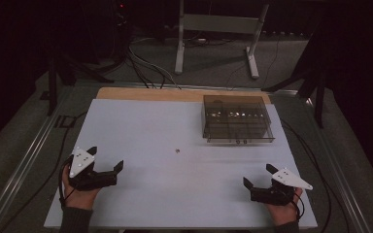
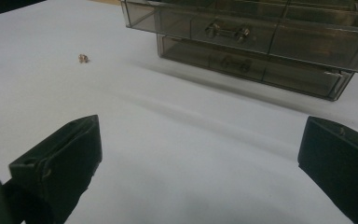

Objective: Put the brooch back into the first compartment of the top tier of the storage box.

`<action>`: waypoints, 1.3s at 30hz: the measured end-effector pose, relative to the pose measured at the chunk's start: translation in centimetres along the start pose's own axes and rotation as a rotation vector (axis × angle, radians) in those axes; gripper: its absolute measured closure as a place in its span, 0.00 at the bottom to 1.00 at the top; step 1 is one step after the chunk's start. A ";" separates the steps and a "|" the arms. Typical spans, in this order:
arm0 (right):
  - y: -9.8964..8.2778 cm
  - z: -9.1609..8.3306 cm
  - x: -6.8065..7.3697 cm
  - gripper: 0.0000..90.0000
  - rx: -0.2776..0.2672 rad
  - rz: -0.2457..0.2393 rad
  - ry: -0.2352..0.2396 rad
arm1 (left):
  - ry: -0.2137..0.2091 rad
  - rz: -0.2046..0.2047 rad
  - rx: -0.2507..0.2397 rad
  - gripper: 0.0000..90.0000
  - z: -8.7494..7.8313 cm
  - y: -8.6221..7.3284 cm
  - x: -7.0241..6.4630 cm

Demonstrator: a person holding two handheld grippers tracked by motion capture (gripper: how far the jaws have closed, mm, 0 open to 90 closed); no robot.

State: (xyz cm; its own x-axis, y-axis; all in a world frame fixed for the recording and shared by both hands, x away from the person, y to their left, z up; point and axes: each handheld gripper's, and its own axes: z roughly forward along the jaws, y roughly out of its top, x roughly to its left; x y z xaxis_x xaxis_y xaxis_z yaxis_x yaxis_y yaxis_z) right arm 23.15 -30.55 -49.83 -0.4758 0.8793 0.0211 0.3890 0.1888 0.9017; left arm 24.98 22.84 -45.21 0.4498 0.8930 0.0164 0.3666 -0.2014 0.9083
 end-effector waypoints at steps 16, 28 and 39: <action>0.0 0.0 0.1 0.00 0.003 -0.006 0.003 | -0.060 0.042 0.010 0.01 3.1 2.7 -1.0; 0.0 0.0 0.1 0.00 -0.003 -0.007 0.009 | -0.096 0.072 0.013 0.01 5.5 4.3 -2.7; 0.0 0.0 0.1 0.00 -0.003 -0.008 0.010 | -0.111 0.077 0.022 0.01 7.1 4.9 -3.5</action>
State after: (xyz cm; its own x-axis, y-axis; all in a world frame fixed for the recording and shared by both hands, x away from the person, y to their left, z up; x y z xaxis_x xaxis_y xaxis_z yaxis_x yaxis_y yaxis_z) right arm 23.09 -30.46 -49.81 -0.4865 0.8735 0.0184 0.3831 0.1944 0.9030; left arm 30.98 15.84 -43.83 0.5644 0.8246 0.0386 0.3443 -0.2776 0.8969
